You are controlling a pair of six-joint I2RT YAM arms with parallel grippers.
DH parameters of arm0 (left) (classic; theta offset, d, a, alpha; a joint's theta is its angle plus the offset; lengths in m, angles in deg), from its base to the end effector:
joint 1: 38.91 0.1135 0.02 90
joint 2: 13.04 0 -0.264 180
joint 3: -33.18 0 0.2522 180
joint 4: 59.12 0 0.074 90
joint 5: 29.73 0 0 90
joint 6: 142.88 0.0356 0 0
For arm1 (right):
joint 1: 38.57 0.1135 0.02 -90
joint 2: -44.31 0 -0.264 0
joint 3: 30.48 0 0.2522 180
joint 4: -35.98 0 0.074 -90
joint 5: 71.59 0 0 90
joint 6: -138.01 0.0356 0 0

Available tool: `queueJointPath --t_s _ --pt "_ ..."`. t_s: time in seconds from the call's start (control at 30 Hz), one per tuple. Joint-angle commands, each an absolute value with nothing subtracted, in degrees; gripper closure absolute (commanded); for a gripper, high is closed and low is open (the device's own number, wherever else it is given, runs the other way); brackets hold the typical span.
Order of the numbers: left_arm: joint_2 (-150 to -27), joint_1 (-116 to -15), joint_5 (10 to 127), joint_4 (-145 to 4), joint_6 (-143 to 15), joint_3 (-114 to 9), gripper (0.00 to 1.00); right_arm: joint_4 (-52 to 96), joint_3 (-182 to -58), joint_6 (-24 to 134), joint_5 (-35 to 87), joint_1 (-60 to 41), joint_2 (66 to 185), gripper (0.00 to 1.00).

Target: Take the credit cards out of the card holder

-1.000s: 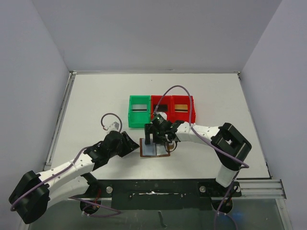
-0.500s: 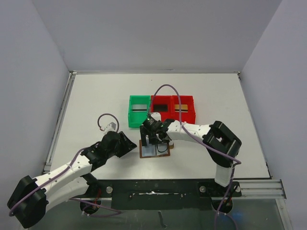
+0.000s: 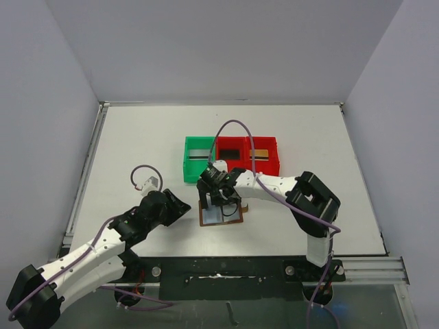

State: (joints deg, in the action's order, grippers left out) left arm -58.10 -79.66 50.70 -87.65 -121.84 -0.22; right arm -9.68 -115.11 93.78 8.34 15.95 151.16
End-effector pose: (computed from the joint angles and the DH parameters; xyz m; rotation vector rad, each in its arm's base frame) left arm 0.1280 -0.1025 0.1790 -0.6740 2.3002 -0.7939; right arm 0.2204 0.2985 0.1698 -0.1625 2.7453 0.2574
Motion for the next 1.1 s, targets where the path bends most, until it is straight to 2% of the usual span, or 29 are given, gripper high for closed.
queueJointPath --t_s 0.0,0.3,0.43,0.57,0.67,0.8,1.07 --pt "-56.4 -79.3 48.4 -89.1 -122.7 -1.2 0.57 -11.1 -118.0 92.7 7.4 16.9 153.0 0.04" --pt "-56.0 -79.3 48.5 -89.3 -123.0 -1.1 0.57 -12.9 -120.1 92.6 6.6 17.6 155.6 0.03" --pt "-56.2 -79.3 48.5 -89.1 -123.1 -1.1 0.57 -11.7 -119.3 92.6 7.2 17.6 154.5 0.08" --pt "-57.2 -79.3 49.3 -88.1 -122.7 -1.3 0.57 -3.9 -113.9 93.1 15.2 14.3 150.2 0.13" --pt "-58.3 -79.3 50.6 -86.4 -121.9 -1.2 0.57 1.7 -109.4 94.3 21.0 11.4 146.7 0.06" --pt "-59.7 -79.2 52.1 -83.6 -121.7 -0.4 0.57 2.3 -108.1 94.0 21.6 10.6 145.8 0.03" --pt "-63.9 -79.2 54.1 -80.3 -122.4 0.7 0.59 -6.6 -114.2 92.3 12.8 14.4 150.4 0.02"
